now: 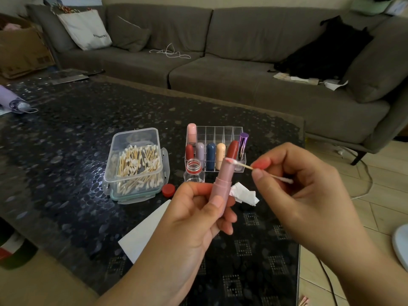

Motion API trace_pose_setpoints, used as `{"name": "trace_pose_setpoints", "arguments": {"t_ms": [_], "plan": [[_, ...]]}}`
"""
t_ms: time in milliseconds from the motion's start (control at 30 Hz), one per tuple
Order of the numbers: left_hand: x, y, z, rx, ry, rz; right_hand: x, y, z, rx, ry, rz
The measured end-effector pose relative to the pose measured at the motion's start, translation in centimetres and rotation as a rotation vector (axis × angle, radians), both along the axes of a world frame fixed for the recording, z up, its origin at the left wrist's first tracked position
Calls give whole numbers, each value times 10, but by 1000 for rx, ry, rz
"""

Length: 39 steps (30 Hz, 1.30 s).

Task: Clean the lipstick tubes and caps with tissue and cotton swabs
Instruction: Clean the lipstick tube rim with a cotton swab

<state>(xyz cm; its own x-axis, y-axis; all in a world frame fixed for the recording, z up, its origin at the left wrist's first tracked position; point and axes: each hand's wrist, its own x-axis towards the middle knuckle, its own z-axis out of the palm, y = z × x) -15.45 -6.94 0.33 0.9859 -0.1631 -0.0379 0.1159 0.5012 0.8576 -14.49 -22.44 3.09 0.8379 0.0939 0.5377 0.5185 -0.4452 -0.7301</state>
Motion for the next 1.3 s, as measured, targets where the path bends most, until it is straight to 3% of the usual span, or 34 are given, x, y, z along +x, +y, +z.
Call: {"name": "trace_pose_setpoints", "arguments": {"t_ms": [233,533,800,1300], "plan": [[1,-1,-5,85,-54,83,-1,2,-3,-47,42,75],[0,0,-7,221,-110,105,0,1,-1,1,-45,5],[1,-1,-7,196,-107,121,0,2,-4,-7,7,79],[0,-1,-8,253,-134,118,2,0,-3,9,-60,17]]}}
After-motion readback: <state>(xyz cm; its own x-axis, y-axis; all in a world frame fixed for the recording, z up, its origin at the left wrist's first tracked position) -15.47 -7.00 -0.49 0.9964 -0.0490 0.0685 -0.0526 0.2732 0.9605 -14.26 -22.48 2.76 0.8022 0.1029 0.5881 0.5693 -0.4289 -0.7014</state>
